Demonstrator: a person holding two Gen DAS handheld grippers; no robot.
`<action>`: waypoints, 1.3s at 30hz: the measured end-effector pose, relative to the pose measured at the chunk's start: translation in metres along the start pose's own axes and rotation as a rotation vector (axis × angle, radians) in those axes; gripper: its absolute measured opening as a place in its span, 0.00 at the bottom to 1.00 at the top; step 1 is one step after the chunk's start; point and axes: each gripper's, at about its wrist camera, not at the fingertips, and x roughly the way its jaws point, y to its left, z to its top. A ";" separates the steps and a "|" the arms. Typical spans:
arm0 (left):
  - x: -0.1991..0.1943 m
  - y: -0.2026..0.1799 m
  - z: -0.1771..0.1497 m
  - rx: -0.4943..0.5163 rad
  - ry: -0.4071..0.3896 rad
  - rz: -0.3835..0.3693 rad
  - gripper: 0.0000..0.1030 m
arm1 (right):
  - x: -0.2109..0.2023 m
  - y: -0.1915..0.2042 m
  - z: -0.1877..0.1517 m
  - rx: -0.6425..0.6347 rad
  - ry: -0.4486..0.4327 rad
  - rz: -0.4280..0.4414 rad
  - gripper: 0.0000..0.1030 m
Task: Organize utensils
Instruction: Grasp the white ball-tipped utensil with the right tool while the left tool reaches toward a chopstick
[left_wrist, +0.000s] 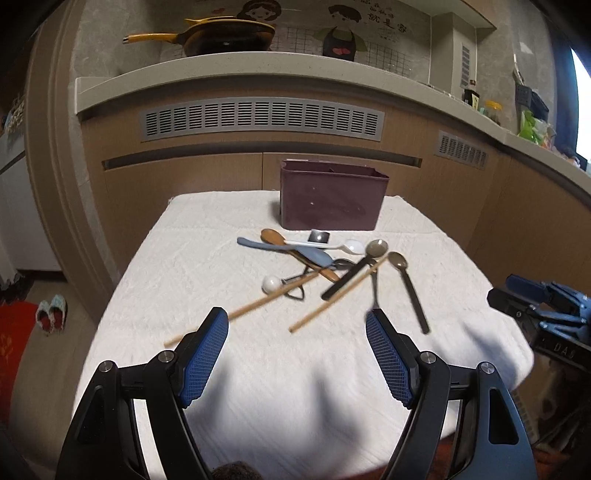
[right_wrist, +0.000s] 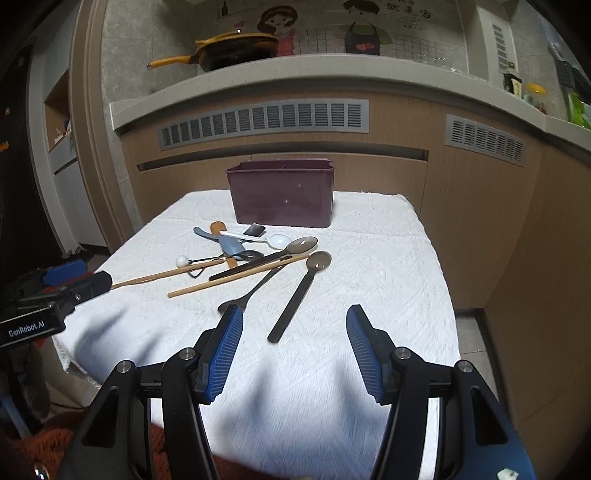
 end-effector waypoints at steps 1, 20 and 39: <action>0.010 0.006 0.005 0.005 0.018 -0.017 0.75 | 0.008 -0.001 0.005 -0.003 0.014 0.000 0.52; 0.117 0.038 0.041 0.265 0.276 -0.215 0.62 | 0.150 -0.021 0.065 -0.042 0.246 0.017 0.41; 0.162 0.041 0.038 0.042 0.400 -0.270 0.10 | 0.150 -0.006 0.068 -0.112 0.236 0.090 0.40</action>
